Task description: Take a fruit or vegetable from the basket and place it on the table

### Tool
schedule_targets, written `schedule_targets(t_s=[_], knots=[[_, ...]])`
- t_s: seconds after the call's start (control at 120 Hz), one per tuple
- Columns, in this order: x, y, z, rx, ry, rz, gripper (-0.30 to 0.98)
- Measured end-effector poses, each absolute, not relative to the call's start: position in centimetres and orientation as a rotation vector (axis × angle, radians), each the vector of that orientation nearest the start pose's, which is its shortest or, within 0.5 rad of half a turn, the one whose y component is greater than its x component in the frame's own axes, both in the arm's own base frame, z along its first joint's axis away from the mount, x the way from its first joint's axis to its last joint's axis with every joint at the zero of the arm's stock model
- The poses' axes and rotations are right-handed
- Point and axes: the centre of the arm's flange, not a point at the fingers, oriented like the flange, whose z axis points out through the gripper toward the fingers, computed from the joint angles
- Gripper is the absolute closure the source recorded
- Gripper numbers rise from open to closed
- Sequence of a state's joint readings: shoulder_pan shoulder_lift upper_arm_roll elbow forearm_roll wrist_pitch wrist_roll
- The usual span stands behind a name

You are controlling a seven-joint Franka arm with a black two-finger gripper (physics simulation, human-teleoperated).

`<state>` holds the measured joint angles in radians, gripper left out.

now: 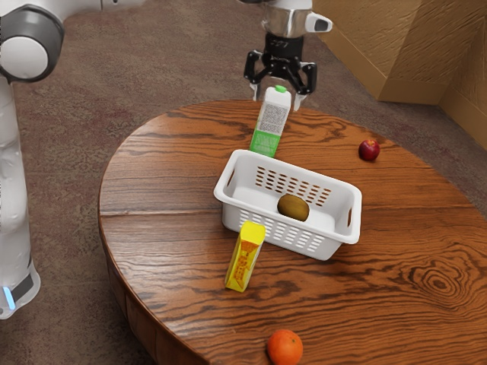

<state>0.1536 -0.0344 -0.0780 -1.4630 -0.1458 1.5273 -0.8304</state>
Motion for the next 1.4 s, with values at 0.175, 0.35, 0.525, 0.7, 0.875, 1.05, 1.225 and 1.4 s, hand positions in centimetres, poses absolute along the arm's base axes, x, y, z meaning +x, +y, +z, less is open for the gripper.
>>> schedule_targets(t_s=[0.175,0.35,0.525,0.7,0.875,1.05,1.225,1.4], knots=[[53.2,6.5,69.3,-2.6,-2.077,-0.005,0.0],[55.0,6.2,67.5,-2.287,-2.395,0.088,0.0],[55.9,3.7,66.6,-2.23,-2.432,0.12,0.0],[56.9,-8.2,64.7,-2.432,-2.218,0.158,0.0],[54.3,-13.7,63.6,-2.587,-2.001,0.084,0.0],[52.1,-10.5,60.7,-2.561,-2.004,0.023,0.0],[53.4,-8.4,58.9,-2.585,-2.0,-0.006,0.0],[55.7,-6.2,57.5,-2.621,-1.972,-0.008,0.0]])
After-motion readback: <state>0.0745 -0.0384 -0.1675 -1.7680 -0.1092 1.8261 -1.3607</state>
